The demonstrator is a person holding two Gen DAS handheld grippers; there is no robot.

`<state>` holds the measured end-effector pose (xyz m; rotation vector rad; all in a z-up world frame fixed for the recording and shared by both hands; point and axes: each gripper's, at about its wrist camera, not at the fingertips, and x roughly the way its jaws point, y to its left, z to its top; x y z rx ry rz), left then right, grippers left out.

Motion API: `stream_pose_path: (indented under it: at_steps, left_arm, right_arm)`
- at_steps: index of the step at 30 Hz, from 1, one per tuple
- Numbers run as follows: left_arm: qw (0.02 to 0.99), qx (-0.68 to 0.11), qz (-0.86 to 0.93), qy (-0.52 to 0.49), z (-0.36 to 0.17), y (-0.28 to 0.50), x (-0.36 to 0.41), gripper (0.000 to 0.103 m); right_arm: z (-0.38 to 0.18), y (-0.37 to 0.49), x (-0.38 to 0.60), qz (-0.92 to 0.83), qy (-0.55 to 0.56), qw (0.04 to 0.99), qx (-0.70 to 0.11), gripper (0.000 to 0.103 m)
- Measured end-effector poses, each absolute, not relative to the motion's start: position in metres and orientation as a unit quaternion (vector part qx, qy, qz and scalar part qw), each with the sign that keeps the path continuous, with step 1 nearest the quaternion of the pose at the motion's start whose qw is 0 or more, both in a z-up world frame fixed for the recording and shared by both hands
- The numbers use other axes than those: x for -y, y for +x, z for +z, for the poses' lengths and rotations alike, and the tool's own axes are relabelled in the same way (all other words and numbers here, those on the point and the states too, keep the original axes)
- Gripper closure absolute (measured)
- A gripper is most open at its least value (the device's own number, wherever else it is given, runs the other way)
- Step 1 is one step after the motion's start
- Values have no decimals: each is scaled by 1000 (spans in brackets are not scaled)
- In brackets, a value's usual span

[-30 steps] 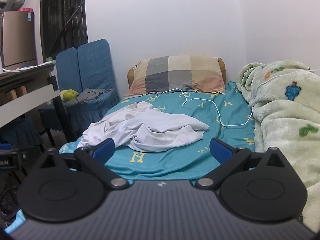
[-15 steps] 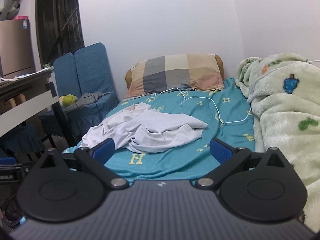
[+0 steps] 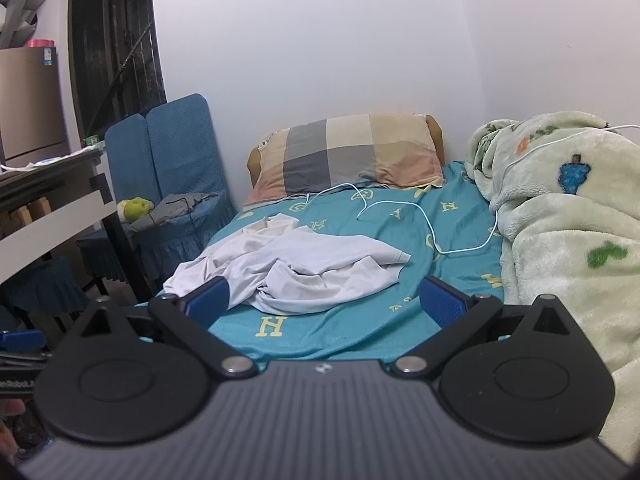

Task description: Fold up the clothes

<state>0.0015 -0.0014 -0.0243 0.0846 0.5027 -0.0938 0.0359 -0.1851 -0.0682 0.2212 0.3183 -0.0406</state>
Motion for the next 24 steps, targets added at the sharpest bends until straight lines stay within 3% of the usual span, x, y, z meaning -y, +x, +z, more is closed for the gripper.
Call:
stream_pose_path:
  at_steps: [7, 15, 21, 23, 24]
  left_arm:
    - [961, -248, -74, 93, -13, 41, 38, 0]
    - [957, -240, -111, 121, -10, 143, 92, 1]
    - [938, -265, -161, 153, -42, 237, 142, 7]
    - [929, -273, -186, 170, -55, 269, 162, 16]
    - [926, -272, -199, 173, -61, 282, 170, 16]
  right_arm:
    - [-69, 28, 198, -32, 125, 979, -158, 0]
    - [-77, 33, 212, -64, 151, 970, -177, 0]
    - [-87, 46, 220, -65, 176, 964, -186, 0]
    - [-91, 53, 225, -68, 194, 961, -185, 0]
    - [-92, 56, 227, -73, 200, 960, -184, 0]
